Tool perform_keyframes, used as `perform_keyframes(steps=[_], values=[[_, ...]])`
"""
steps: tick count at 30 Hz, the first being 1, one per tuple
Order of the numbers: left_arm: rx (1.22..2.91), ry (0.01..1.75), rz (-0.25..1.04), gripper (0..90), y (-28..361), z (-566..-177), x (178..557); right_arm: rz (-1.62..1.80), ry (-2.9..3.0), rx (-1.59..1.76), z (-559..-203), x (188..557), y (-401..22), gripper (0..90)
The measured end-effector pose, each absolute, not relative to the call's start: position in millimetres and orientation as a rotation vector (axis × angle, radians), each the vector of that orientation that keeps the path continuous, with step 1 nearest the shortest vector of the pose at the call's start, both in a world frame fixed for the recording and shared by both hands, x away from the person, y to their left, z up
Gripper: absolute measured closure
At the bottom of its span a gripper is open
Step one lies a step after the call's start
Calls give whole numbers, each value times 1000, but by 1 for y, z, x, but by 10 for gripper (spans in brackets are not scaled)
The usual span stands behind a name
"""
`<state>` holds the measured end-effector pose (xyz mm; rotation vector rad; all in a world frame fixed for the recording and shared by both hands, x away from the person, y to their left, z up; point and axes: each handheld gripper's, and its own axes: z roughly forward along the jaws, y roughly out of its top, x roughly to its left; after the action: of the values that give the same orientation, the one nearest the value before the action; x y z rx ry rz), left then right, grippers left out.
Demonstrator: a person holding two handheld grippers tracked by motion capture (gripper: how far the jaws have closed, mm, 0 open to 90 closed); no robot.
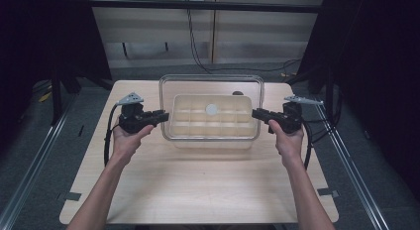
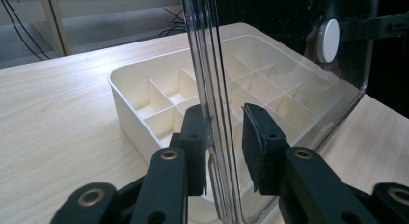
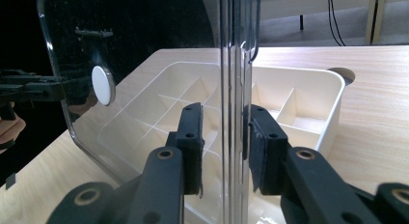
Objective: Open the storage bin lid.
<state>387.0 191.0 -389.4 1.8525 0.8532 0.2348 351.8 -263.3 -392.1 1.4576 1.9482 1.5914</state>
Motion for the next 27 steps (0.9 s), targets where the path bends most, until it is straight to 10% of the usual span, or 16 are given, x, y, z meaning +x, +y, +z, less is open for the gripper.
perform_keyframes(steps=[27], values=[[1872, 847, 227, 720, 193, -394, 360, 1603, 1963, 1461, -397, 330, -264, 695]])
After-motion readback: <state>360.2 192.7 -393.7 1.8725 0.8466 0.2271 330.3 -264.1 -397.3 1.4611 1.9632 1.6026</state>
